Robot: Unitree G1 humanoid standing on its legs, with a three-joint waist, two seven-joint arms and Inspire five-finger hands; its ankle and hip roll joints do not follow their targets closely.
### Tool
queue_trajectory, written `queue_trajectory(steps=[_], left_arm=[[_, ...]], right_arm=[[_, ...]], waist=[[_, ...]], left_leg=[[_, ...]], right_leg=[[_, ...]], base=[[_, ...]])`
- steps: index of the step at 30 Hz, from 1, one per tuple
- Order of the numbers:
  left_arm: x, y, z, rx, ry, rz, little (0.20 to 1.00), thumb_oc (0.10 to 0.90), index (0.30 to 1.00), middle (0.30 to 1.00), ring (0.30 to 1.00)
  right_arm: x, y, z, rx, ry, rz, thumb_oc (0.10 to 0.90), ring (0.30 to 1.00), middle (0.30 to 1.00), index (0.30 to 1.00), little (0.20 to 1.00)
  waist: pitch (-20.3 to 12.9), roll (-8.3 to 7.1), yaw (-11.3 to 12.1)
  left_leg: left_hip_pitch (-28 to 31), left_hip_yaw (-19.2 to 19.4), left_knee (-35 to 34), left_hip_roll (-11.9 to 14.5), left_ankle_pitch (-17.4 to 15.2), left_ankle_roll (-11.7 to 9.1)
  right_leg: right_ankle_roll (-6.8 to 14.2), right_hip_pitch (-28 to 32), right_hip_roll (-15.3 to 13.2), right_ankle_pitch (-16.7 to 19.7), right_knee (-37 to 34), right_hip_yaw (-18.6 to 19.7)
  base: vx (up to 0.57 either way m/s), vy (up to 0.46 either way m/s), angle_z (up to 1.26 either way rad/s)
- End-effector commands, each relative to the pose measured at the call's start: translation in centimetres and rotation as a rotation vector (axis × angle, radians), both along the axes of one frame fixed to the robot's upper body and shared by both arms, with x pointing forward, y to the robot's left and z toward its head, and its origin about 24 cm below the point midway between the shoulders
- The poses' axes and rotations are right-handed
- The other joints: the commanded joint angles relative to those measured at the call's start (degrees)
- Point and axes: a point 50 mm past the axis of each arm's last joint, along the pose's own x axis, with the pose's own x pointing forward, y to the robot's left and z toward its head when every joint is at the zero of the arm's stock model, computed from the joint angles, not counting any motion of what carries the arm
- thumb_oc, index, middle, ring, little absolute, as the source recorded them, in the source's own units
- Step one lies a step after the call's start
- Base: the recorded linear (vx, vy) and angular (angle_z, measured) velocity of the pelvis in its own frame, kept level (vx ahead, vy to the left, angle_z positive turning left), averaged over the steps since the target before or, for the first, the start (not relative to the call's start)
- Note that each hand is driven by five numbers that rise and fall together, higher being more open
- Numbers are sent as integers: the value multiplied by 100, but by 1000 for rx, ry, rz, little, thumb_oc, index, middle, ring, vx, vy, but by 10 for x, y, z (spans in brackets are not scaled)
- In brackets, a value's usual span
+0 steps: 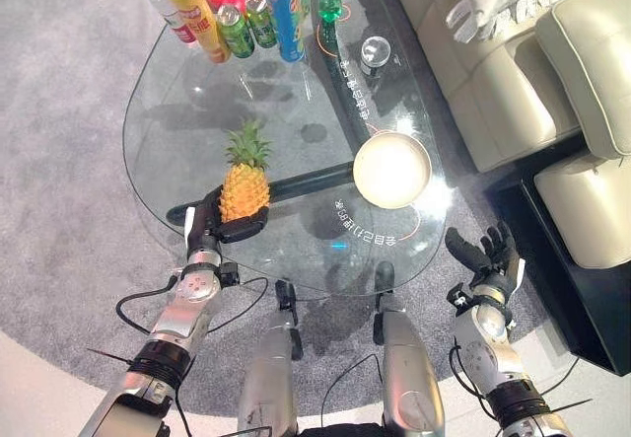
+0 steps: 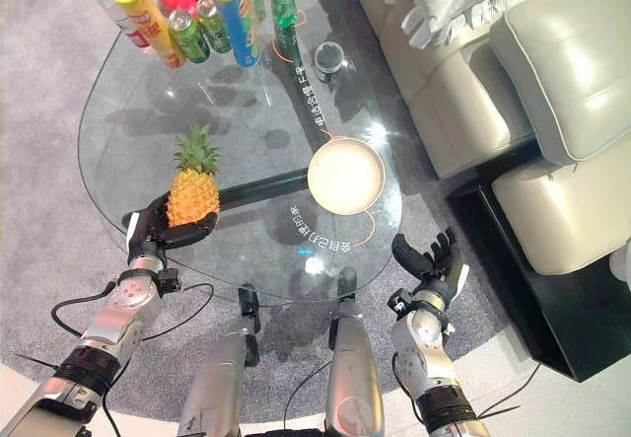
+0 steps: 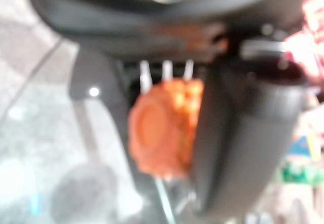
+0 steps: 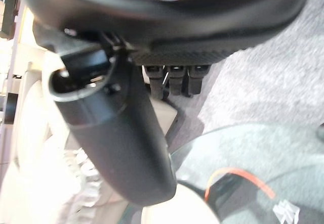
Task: Pick up the fruit to the plate
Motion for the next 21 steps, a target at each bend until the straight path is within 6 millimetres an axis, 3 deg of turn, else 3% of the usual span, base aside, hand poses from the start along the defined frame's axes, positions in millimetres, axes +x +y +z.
queue_trajectory(steps=[1, 12, 14, 18, 21], left_arm=[[6, 1, 73, 51, -393, -6, 200, 100, 300, 300, 300], [-9, -33, 99, 133, -565, -224, 200, 100, 300, 300, 300], [-9, -35, 101, 136, -574, -242, 200, 100, 300, 300, 300], [-12, -60, 114, 137, -615, -403, 200, 100, 300, 300, 300], [-13, -65, 117, 144, -627, -431, 200, 100, 300, 300, 300]], right_arm=[[-2, 1, 39, -111, -235, 74, 800, 900, 900, 900, 900], [10, 38, 107, -156, -560, 364, 800, 900, 900, 900, 900], [10, 41, 110, -153, -574, 379, 800, 900, 900, 900, 900], [19, 66, 125, -83, -617, 499, 800, 900, 900, 900, 900], [20, 70, 126, -59, -620, 527, 800, 900, 900, 900, 900]], waist=[[-86, -140, -13], [-86, -103, 83], [-86, -100, 90], [-86, -62, 172], [-86, -57, 189]], left_leg=[[-163, 122, 756, -691, -707, 298], [-209, 134, 824, -693, -704, 285], [-213, 137, 828, -695, -705, 284], [-268, 128, 908, -706, -722, 271], [-285, 125, 930, -710, -726, 272]], right_leg=[[-397, 455, 597, -489, -39, -526], [-403, 426, 596, -500, 13, -526], [-404, 429, 593, -499, 11, -531], [-406, 406, 545, -487, 50, -581], [-408, 398, 534, -487, 63, -595]], base=[[0, 0, 0], [0, 0, 0], [0, 0, 0], [4, -7, 4], [7, -9, 8]])
